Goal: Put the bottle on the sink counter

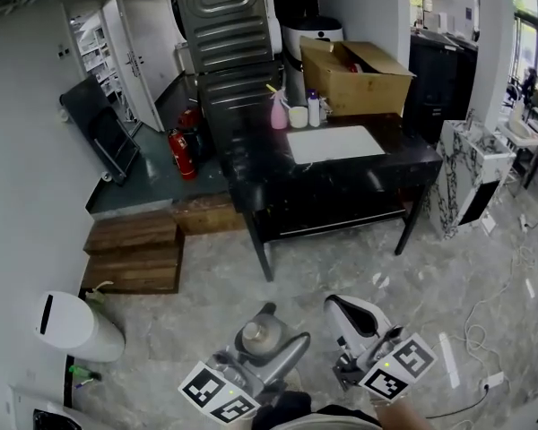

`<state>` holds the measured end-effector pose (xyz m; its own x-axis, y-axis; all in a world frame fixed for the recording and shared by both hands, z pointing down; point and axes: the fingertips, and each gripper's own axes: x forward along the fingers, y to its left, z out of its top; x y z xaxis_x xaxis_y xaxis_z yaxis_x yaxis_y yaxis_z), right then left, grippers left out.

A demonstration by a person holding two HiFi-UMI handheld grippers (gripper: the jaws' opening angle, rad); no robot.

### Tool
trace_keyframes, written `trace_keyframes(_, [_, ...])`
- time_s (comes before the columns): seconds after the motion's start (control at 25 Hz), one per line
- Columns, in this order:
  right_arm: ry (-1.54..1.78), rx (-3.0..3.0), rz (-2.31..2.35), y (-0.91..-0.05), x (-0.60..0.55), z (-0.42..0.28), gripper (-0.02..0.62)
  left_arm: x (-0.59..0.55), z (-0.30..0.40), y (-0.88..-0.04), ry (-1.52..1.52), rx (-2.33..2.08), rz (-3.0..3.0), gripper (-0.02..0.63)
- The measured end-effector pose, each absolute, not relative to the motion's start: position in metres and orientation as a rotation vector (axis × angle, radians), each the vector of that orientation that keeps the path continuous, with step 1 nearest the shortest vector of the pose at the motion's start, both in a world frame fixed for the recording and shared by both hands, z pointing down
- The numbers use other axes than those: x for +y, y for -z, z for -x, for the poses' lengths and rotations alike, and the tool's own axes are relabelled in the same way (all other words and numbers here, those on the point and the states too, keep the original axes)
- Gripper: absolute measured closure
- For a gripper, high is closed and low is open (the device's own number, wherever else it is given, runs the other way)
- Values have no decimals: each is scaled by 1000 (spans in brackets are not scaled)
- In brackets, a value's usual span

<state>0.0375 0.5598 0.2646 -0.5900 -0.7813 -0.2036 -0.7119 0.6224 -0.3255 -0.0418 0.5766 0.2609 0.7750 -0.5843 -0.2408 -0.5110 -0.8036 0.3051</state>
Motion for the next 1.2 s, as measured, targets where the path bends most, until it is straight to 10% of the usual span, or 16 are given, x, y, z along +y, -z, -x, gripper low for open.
trace_keyframes(1.2, [277, 2591, 1188, -269, 301, 56, 592, 327, 121, -269, 478, -860, -2712, 256])
